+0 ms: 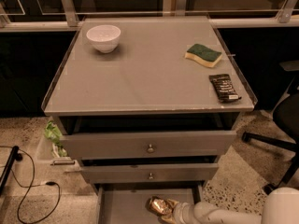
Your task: Place orange can into bottom drawer
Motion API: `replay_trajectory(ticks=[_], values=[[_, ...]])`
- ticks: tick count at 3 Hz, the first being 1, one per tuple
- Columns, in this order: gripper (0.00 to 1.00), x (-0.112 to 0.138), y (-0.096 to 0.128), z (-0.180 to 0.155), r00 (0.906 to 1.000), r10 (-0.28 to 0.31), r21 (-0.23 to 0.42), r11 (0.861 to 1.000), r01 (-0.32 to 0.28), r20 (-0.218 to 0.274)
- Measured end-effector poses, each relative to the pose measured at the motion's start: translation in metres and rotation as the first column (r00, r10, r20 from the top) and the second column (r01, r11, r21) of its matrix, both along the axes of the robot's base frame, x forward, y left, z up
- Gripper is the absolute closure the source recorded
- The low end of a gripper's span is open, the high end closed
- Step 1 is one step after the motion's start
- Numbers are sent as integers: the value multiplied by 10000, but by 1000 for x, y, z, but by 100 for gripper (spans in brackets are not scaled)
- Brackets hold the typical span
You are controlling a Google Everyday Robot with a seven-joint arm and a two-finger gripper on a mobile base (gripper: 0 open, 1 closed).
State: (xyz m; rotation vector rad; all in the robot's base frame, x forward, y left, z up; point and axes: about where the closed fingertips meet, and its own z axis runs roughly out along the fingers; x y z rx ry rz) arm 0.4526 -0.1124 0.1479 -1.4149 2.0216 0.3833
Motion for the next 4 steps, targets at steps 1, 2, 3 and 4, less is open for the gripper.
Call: replay_trajectory(ticks=[1,2,3,4], values=[[100,4,0,-9,10000,-60,44,10000,60,18],[83,2,-1,-17,9999,-63,25,10000,63,-142],[59,2,-1,-18,9999,-62,24,10000,63,-146],[36,2,-1,-18,9999,-62,24,10000,62,-146]])
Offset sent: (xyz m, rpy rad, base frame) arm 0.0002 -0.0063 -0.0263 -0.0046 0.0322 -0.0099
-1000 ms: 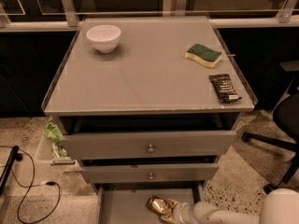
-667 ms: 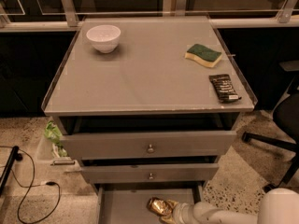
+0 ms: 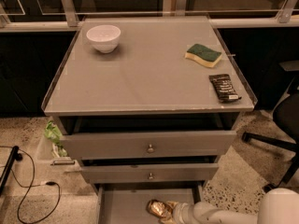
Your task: Place orange can into bottom drawer
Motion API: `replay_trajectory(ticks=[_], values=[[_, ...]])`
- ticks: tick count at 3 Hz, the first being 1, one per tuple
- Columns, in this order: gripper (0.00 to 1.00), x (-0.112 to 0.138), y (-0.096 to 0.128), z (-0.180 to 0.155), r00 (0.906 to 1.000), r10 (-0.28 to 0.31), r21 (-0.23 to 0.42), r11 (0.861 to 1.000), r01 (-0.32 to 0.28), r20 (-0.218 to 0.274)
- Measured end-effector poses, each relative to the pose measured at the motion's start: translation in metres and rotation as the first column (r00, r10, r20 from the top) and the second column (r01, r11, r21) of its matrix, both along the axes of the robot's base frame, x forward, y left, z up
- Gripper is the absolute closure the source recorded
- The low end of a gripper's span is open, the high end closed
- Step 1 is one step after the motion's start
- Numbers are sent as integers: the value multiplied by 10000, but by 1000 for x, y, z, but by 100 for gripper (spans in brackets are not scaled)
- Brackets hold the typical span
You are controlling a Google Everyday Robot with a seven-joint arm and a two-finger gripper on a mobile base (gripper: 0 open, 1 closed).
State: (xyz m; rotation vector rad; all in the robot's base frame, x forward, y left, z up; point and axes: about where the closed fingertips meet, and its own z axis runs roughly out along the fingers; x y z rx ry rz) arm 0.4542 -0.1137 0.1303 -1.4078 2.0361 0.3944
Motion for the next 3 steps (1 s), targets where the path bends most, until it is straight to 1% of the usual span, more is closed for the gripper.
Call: replay_trajectory(ticks=[1,2,3], values=[[13,0,0,0,10000,0,0,10000,0,0],[0,0,0,0,10000,1,1,10000,-1,-1],[0,0,0,0,10000,1,1,10000,-1,-1]])
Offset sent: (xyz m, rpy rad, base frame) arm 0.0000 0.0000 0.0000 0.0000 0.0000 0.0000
